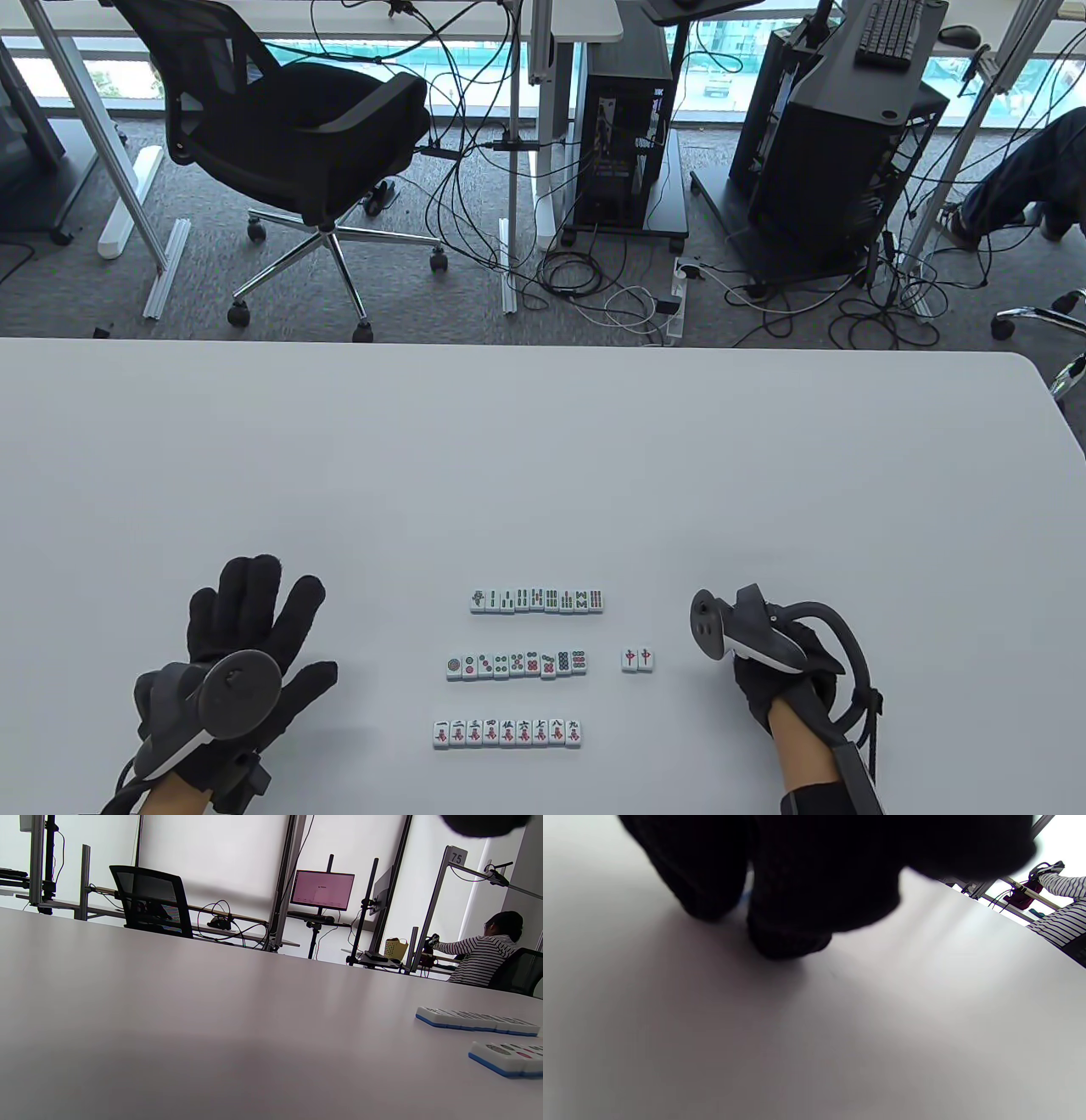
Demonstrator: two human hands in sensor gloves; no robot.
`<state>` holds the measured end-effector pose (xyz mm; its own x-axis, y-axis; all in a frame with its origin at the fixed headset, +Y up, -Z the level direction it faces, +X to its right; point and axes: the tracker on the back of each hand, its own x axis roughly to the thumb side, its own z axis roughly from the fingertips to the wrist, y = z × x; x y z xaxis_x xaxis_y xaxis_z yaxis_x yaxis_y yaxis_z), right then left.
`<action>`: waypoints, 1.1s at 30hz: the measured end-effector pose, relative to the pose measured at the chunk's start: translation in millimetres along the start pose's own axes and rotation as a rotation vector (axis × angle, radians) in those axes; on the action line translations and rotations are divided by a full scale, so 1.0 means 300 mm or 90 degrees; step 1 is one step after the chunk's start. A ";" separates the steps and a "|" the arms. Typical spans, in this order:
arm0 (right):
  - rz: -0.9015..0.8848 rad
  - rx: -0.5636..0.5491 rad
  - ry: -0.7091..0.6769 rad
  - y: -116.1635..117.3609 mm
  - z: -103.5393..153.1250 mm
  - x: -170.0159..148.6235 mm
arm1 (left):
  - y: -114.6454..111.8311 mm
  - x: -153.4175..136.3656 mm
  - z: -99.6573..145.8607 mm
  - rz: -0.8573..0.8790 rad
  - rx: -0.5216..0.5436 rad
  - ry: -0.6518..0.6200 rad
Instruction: Mahjong suit sorting
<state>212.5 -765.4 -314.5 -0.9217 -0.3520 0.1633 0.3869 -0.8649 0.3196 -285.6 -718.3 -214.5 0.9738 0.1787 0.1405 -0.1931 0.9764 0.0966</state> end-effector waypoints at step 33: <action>-0.015 -0.123 -0.110 -0.078 0.099 0.232 | -0.009 0.018 0.005 0.000 0.001 -0.024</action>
<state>140.1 -759.1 -283.0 -0.9056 -0.2786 0.3198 0.3370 -0.9305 0.1436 -279.9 -720.2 -212.5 0.9685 0.1737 0.1783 -0.1932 0.9762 0.0983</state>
